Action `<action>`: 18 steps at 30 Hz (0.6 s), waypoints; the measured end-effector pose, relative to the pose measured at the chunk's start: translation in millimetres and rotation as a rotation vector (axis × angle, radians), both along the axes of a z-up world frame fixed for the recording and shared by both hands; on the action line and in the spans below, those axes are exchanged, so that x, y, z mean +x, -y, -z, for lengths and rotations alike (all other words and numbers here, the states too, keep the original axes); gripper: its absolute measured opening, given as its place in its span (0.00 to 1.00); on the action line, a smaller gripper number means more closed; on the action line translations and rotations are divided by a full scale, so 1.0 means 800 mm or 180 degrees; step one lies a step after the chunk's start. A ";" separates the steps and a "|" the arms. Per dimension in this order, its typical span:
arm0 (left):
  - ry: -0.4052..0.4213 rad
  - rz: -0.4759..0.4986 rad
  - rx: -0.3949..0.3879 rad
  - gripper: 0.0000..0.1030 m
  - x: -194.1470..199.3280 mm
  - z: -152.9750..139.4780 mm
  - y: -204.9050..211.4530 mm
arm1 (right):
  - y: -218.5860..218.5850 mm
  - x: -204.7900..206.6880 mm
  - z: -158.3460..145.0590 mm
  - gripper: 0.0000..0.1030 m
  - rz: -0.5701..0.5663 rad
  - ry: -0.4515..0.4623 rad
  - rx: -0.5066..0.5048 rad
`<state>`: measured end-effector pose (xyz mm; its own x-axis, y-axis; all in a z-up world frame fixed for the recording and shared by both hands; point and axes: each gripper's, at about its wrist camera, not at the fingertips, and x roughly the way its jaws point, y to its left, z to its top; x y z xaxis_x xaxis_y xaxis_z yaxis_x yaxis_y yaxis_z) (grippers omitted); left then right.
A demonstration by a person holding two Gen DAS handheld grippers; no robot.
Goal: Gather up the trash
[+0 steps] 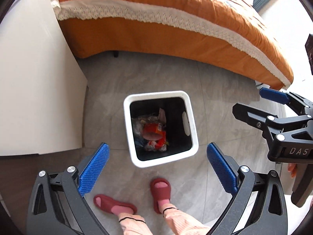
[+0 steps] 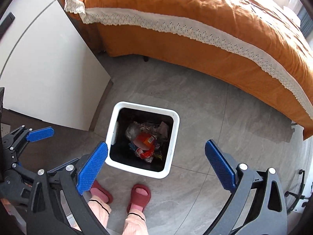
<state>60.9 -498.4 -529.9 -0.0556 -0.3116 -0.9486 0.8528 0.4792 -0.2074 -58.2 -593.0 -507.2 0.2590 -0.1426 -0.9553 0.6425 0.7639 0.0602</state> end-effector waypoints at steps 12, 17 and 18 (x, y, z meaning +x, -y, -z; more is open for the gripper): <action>0.0507 -0.0298 -0.0517 0.95 -0.004 -0.193 -0.045 | -0.049 -0.011 -0.189 0.96 0.0011 0.0795 -0.0471; 0.0697 -0.0513 -0.0715 0.95 -0.011 -0.267 -0.073 | -0.070 -0.015 -0.269 0.96 -0.0047 0.1163 -0.0741; 0.0738 -0.0567 -0.0758 0.95 -0.012 -0.282 -0.081 | -0.072 -0.014 -0.281 0.96 -0.0067 0.1233 -0.0752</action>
<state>50.9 -433.8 -304.1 0.2271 -0.5104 -0.8294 0.7979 0.5859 -0.1420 -69.3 -535.3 -282.5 0.5960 -0.3360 -0.7293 0.5913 0.7981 0.1155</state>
